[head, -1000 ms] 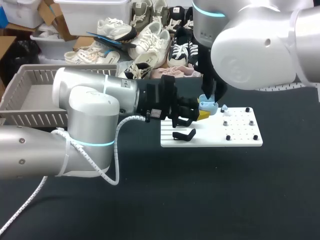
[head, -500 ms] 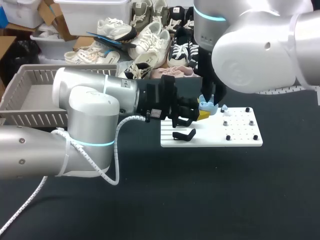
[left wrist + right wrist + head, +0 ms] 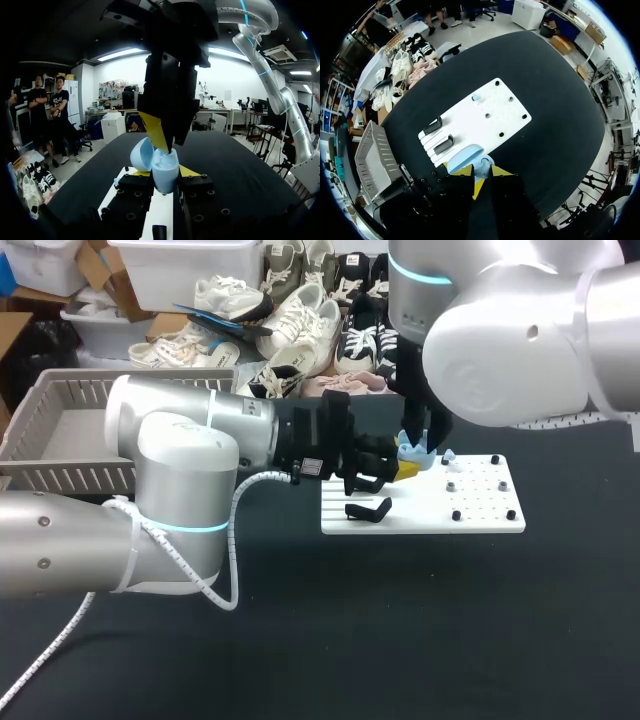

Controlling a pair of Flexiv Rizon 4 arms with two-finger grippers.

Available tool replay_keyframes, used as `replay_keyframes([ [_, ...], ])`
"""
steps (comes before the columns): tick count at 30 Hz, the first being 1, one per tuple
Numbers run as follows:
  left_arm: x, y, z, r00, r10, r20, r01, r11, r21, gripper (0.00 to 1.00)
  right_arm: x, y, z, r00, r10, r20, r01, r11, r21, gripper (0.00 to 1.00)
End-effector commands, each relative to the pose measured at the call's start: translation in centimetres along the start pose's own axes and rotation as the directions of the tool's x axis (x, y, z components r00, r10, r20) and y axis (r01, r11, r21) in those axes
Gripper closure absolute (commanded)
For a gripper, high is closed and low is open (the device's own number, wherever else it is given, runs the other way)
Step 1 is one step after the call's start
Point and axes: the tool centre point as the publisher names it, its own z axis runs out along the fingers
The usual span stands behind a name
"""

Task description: Pick up each earbud case from the left stands, insert the matching earbuds, close the lid, and place the case in the box.

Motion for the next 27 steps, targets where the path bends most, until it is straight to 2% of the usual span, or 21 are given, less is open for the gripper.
replay_keyframes([
  [1,-0.02,0.05,-0.02,1.000,0.001,0.001,-0.001,1.000,0.001,1.00,0.05,-0.02,0.15,1.000,0.001,-0.003,-0.001,1.000,0.001,1.00],
  [9,-0.02,0.05,-0.02,1.000,0.001,0.001,-0.001,1.000,0.001,1.00,0.12,-0.01,0.20,1.000,0.002,-0.010,-0.002,1.000,0.000,1.00],
  [11,-0.02,0.05,-0.02,1.000,0.001,0.001,-0.001,1.000,0.001,1.00,0.13,-0.03,0.21,1.000,0.002,-0.011,-0.002,1.000,0.000,0.89],
  [15,-0.02,0.05,-0.02,1.000,0.001,0.001,-0.001,1.000,0.001,1.00,0.18,-0.11,0.14,1.000,0.003,-0.011,-0.003,1.000,-0.003,0.83],
  [27,-0.02,0.05,-0.02,1.000,0.001,0.001,-0.001,1.000,0.001,1.00,-0.10,-0.27,-0.05,1.000,0.011,-0.005,-0.011,1.000,-0.003,0.79],
])
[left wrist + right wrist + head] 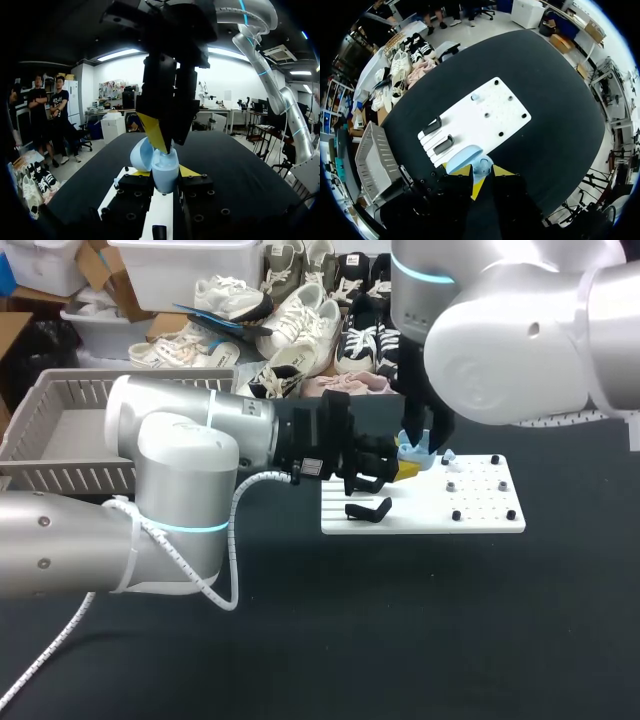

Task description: Pick up each earbud case from the left stands, insert the matching earbuds, close the lid, and place the case in the box.

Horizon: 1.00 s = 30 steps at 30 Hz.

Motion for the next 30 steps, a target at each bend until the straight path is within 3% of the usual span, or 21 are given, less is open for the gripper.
replay_keyframes([
  [1,0.0,0.1,0.0,1.000,0.000,0.001,0.000,1.000,0.001,1.00,0.0,-0.1,-0.1,1.000,0.001,0.003,-0.001,1.000,-0.003,0.79],
  [7,0.0,0.1,0.0,1.000,0.000,0.001,0.000,1.000,0.001,1.00,0.2,-0.5,-1.1,1.000,0.007,0.020,-0.007,1.000,-0.020,0.79],
  [14,0.0,0.1,0.0,1.000,0.000,0.001,0.000,1.000,0.001,1.00,0.5,-2.9,-2.9,0.998,0.016,0.059,-0.013,0.999,-0.043,0.79],
  [18,0.0,0.1,0.0,1.000,0.000,0.001,0.000,1.000,0.001,1.00,0.3,-4.2,-3.1,0.994,-0.042,0.098,0.046,0.998,-0.036,0.78],
  [30,0.0,0.1,0.0,1.000,0.000,0.001,0.000,1.000,0.001,1.00,-4.1,-7.9,-0.6,0.964,-0.244,0.107,0.255,0.961,-0.104,0.76],
])
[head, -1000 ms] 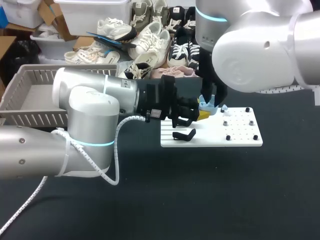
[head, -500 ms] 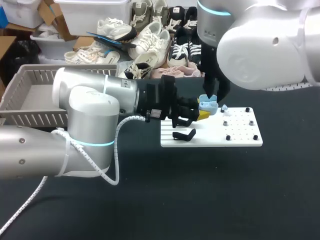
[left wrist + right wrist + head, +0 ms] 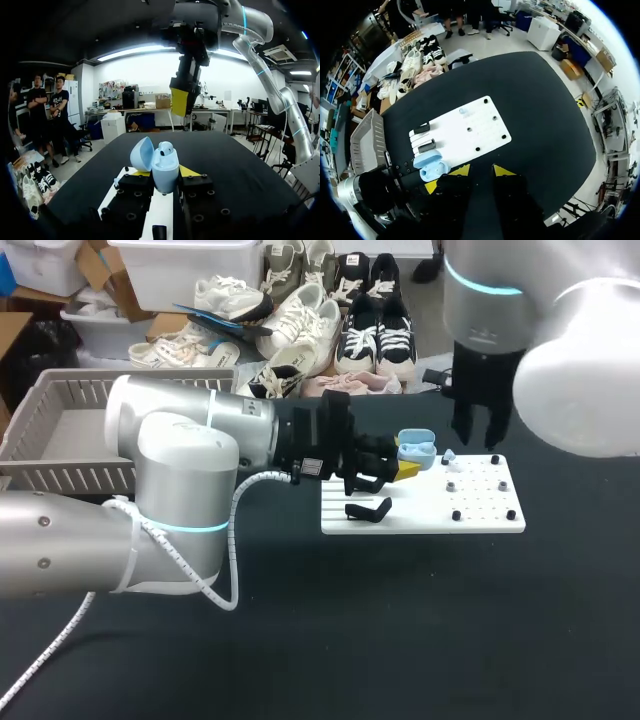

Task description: Pick up each earbud case from the left stands, insert the matching earbuds, close the lid, and place the case in the box.

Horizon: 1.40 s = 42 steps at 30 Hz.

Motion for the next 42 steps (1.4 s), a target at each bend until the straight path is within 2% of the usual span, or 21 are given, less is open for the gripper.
replay_keyframes([
  [1,0.0,0.1,0.0,1.000,0.000,0.001,0.000,1.000,0.001,1.00,-1.3,-2.0,1.8,0.999,-0.037,-0.011,0.036,0.992,-0.122,0.76],
  [8,0.0,0.1,0.0,1.000,0.000,0.001,0.000,1.000,0.001,1.00,-4.4,-2.4,5.2,0.995,-0.087,-0.054,0.074,0.975,-0.207,0.75],
  [18,0.0,0.1,0.0,1.000,0.000,0.001,0.000,1.000,0.001,1.00,-7.6,0.6,8.6,0.989,-0.138,-0.061,0.117,0.957,-0.266,0.71],
  [25,0.0,0.1,0.0,1.000,0.000,0.001,0.000,1.000,0.001,1.00,-8.0,2.5,10.2,0.991,-0.111,-0.069,0.088,0.957,-0.277,0.70],
  [36,0.0,0.1,0.0,1.000,0.000,0.001,0.000,1.000,0.001,1.00,-7.1,4.6,12.2,0.994,-0.045,-0.102,0.012,0.953,-0.302,0.69],
  [42,0.0,0.1,0.0,1.000,0.000,0.001,0.000,1.000,0.001,1.00,-6.9,5.3,12.9,0.996,-0.005,-0.088,-0.020,0.961,-0.277,0.65],
])
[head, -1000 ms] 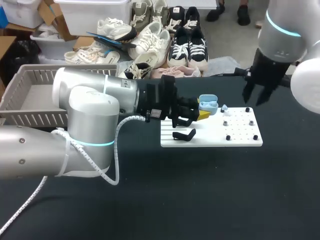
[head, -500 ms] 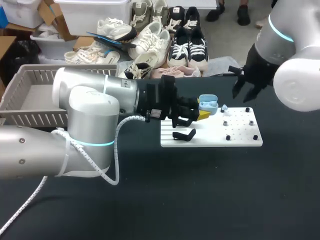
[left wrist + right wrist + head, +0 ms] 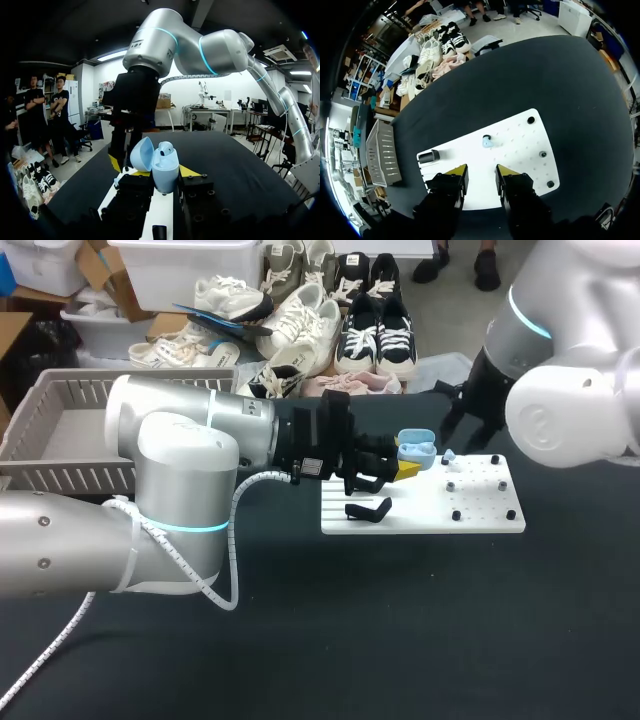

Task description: Pick up each earbud case from the left stands, insert the matching earbuds, close the lid, and place the case in the box.

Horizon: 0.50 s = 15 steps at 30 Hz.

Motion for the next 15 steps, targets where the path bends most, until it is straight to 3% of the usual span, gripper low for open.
replay_keyframes([
  [1,0.0,0.1,0.0,1.000,0.000,0.001,0.000,1.000,0.001,1.00,0.0,0.4,0.7,0.999,0.019,0.036,-0.020,1.000,0.024,0.65],
  [15,0.0,0.1,0.0,1.000,0.000,0.001,0.000,1.000,0.001,1.00,0.1,-0.2,1.9,0.989,0.116,0.095,-0.122,0.991,0.054,0.67],
])
